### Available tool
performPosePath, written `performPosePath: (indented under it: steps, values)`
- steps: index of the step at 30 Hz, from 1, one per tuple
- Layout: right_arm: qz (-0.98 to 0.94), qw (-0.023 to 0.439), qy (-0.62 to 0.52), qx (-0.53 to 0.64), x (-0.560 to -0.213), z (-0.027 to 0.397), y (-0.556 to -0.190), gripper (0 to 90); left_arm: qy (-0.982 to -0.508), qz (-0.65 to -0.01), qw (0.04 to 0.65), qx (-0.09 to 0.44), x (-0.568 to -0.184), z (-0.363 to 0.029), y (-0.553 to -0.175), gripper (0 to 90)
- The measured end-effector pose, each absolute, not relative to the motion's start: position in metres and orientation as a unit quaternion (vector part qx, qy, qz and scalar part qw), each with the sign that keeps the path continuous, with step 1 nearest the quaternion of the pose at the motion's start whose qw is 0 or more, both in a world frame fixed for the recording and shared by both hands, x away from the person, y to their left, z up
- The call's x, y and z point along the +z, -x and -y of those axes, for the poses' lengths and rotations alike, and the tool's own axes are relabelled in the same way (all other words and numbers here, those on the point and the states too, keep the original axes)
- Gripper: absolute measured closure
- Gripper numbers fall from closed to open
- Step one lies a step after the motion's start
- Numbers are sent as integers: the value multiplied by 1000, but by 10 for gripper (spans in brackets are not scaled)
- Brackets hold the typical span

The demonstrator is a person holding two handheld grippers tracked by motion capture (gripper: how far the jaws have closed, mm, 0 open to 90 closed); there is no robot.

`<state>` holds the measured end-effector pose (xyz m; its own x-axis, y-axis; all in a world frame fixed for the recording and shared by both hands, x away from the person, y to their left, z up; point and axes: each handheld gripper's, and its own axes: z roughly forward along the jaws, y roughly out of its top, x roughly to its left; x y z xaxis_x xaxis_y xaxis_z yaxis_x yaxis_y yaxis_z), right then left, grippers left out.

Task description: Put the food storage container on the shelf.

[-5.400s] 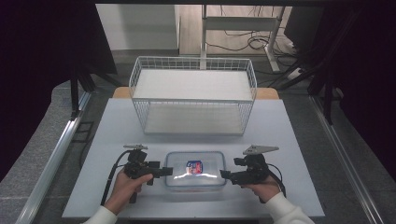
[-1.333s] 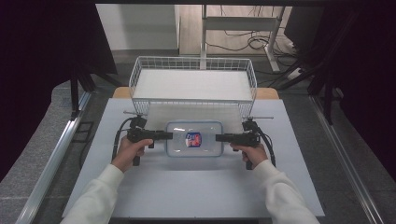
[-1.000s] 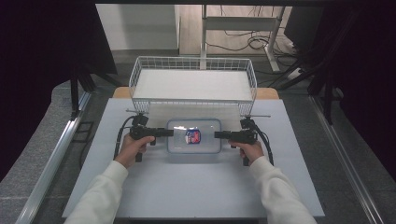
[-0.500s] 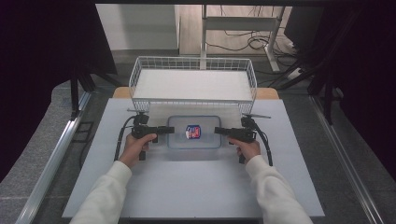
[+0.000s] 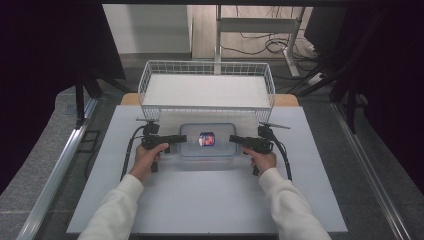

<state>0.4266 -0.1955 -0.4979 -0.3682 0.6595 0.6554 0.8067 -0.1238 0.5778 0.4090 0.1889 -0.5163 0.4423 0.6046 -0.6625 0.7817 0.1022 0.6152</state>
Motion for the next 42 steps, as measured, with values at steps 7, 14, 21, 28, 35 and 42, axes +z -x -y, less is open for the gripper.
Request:
performPosePath:
  steps: [7,14,21,28,35,42]
  values:
    - [701,-26,508,-499,-476,204,-401,378,-701,-500,509,-10,-495,-195,-384,305]
    - [786,-109,408,-453,-460,203,-354,386,-750,-456,476,52,-479,-193,-334,255]
    - [820,-107,359,-434,-465,196,-318,414,-768,-432,469,61,-481,-187,-290,244]
    - [847,-117,320,-407,-475,180,-306,567,-775,-430,457,73,-491,-189,-256,249]
    - [869,-112,298,-379,-483,165,-302,832,-789,-424,437,82,-494,-189,-240,250]
    - [873,-111,292,-375,-488,146,-307,886,-790,-424,437,81,-494,-185,-239,249]
